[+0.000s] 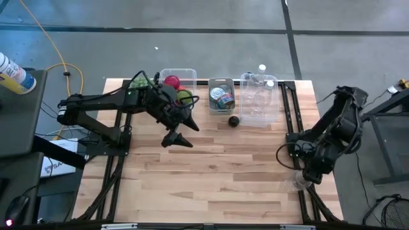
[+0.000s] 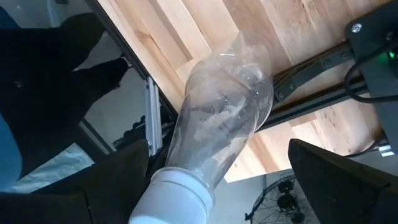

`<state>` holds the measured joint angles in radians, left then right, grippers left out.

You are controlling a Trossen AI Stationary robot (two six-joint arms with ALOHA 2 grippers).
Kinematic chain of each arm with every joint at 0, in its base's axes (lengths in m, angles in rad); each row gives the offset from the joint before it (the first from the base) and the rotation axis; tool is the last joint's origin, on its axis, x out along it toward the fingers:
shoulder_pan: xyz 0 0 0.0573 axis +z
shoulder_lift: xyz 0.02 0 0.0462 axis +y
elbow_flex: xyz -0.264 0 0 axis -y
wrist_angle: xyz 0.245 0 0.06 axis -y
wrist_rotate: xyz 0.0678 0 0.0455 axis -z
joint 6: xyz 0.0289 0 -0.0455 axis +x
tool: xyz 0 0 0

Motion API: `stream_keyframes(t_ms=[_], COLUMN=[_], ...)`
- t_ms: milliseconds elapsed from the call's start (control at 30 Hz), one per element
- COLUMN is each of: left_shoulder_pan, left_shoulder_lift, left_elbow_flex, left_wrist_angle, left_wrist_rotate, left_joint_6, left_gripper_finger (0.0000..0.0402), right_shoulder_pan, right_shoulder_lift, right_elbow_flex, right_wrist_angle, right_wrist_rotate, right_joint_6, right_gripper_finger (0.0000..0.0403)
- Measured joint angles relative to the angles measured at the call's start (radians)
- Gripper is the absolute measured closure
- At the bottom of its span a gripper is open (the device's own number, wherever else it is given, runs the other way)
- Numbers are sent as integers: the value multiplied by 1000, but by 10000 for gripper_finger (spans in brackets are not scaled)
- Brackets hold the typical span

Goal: Pick & Place Food Item
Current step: Put the empty water bottle into the right transparent bin

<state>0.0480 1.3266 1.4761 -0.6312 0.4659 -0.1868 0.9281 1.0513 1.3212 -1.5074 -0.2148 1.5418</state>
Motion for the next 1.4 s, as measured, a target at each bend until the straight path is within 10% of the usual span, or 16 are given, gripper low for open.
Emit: stream_keyframes(t_ms=[1067, 1400], left_shoulder_pan=[3, 3], left_shoulder_lift=[0, 0], left_elbow_flex=[0, 0], left_wrist_angle=[40, 41], left_wrist_rotate=[0, 0], left_joint_6=[-16, -29], left_gripper_finger=[29, 29], right_shoulder_pan=[166, 166], right_shoulder_lift=[54, 54], right_elbow_flex=[0, 0], right_wrist_angle=[60, 18], right_wrist_rotate=[64, 110], right_joint_6=[282, 204], right_gripper_finger=[27, 99])
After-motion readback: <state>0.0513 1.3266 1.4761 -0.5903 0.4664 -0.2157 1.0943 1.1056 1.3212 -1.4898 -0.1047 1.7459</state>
